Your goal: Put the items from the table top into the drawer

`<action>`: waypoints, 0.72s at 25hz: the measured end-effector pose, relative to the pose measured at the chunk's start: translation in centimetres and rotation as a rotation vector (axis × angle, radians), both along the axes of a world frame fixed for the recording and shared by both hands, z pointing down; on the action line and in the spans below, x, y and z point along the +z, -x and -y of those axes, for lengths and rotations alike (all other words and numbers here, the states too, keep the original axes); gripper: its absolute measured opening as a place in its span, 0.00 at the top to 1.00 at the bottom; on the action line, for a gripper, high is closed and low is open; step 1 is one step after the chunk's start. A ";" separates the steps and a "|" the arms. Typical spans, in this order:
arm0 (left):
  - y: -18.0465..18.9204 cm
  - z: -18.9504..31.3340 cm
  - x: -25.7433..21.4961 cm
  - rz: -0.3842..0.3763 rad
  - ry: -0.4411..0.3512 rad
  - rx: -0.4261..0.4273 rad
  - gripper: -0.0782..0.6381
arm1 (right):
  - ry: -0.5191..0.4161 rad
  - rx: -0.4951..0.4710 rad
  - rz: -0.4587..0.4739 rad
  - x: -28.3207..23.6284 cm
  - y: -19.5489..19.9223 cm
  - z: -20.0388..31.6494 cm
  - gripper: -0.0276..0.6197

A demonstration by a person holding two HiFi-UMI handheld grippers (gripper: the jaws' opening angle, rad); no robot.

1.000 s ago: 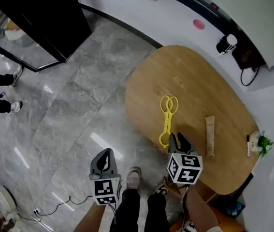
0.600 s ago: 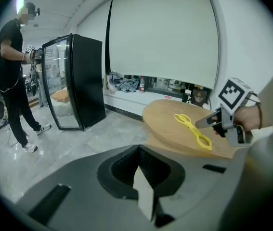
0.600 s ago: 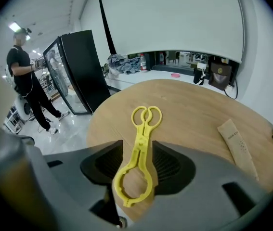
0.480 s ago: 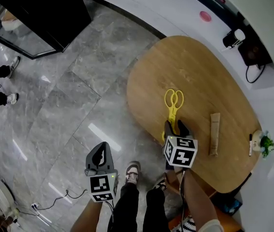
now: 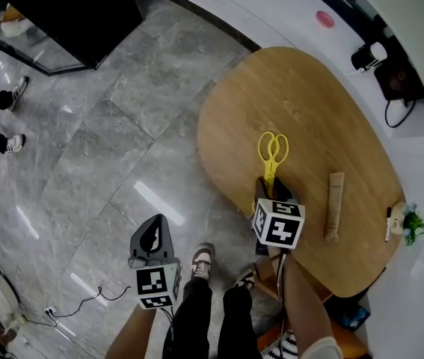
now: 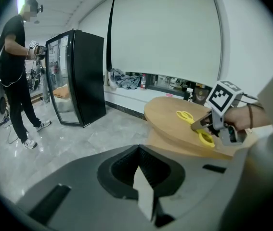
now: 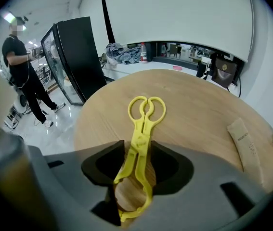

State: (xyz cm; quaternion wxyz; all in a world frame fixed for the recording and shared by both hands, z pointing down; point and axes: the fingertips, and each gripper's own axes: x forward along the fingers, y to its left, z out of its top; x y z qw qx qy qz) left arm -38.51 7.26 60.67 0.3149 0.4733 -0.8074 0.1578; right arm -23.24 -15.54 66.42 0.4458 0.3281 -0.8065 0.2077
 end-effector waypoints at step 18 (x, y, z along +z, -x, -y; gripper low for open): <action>-4.5 0.5 0.4 -0.066 0.016 0.056 0.89 | -0.003 -0.144 0.034 -0.8 -2.3 -1.1 0.81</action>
